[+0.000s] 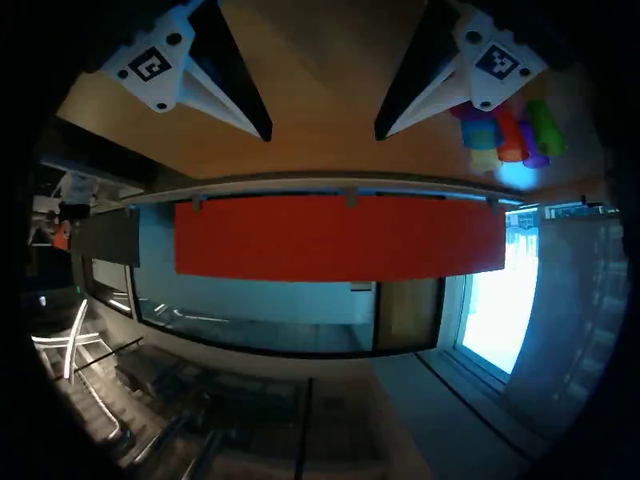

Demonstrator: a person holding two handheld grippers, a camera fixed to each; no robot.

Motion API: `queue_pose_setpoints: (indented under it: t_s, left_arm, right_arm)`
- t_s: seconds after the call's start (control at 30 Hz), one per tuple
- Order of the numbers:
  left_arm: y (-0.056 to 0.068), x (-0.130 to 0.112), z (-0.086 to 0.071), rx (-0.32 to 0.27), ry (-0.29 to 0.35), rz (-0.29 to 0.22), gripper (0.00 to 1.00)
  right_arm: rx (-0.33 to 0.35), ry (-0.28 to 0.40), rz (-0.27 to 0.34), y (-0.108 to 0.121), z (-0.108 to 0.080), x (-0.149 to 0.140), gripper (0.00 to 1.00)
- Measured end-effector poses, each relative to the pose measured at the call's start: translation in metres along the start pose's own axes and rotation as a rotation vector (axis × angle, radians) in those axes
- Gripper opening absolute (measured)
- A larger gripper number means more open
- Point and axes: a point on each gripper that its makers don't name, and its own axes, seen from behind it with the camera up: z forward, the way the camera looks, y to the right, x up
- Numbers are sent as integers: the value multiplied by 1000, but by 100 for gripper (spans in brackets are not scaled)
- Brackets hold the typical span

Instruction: Pour water

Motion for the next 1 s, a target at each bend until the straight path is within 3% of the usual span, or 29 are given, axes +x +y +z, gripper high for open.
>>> queue_pose_setpoints:
  t_s: [0.3,0.67,1.0]
  left_arm:
    - [6,24,4,-12,-27,-14,86]
    - [18,72,13,-61,-31,-34,87]
    - [34,114,17,-118,-32,-32,86]
  right_arm:
    - [11,-33,-21,1,6,20,99]
    - [51,-63,53,-4,12,60,99]
    - [77,-62,61,-9,16,100,99]
